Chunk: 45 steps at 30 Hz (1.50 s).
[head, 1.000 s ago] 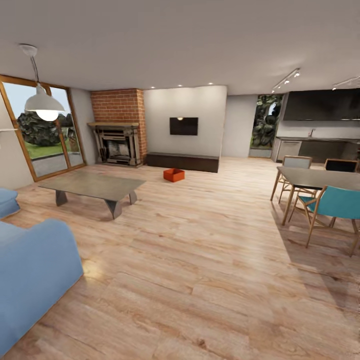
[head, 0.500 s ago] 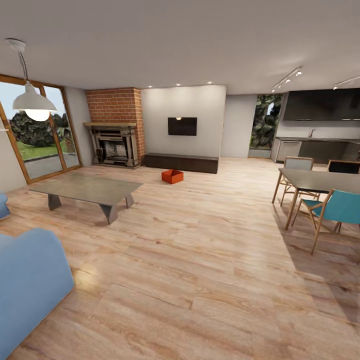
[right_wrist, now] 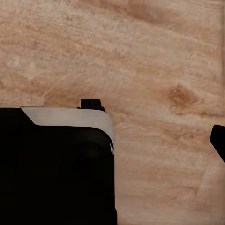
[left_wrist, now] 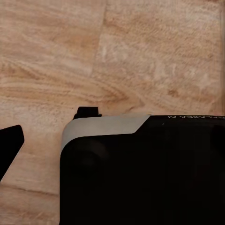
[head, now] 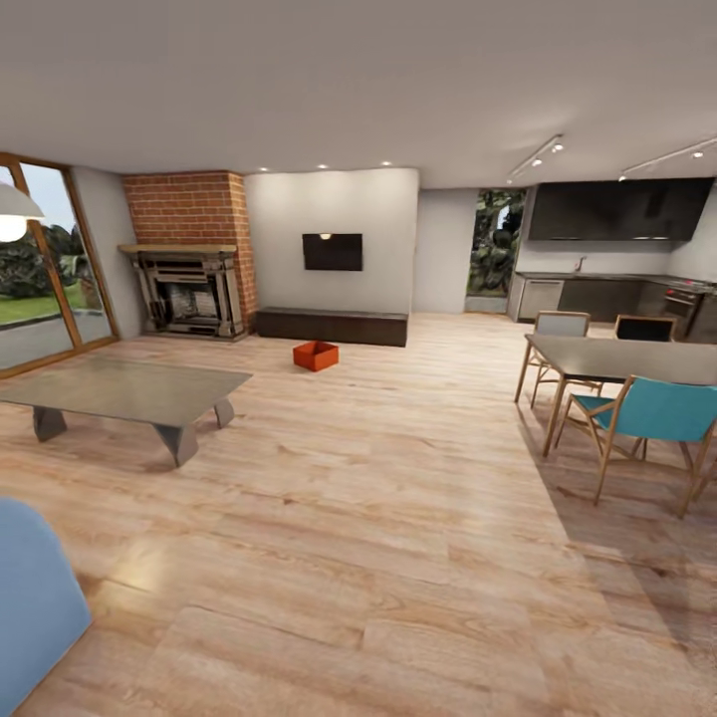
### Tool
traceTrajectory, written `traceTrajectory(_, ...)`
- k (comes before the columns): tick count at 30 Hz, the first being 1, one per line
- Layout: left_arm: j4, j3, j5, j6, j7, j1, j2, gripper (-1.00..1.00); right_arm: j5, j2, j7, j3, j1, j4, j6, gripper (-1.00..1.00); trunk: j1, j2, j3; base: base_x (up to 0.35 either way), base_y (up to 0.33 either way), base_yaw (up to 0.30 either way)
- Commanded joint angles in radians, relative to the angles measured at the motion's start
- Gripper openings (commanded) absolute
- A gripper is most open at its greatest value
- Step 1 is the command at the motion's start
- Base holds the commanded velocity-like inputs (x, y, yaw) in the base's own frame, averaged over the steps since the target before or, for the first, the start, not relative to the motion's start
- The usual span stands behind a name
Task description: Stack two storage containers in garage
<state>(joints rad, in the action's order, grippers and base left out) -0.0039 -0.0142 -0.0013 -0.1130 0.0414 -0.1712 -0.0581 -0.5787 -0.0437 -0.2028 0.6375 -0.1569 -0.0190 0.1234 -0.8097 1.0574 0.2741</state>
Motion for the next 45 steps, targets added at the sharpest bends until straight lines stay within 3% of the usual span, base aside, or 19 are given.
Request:
traceTrajectory(1,0.001,-0.001,0.000,-0.004,0.003,-0.001,0.000,1.00,-0.009,-0.001,-0.001,0.008,-0.001,-0.002,0.004,1.00,-0.001,0.001,0.001,0.317,0.000,-0.156)
traceTrajectory(45,0.001,-0.001,0.000,-0.004,0.003,-0.001,0.000,1.00,-0.009,-0.001,-0.001,0.009,-0.001,-0.002,0.004,1.00,-0.001,0.001,0.001,0.317,0.000,-0.006)
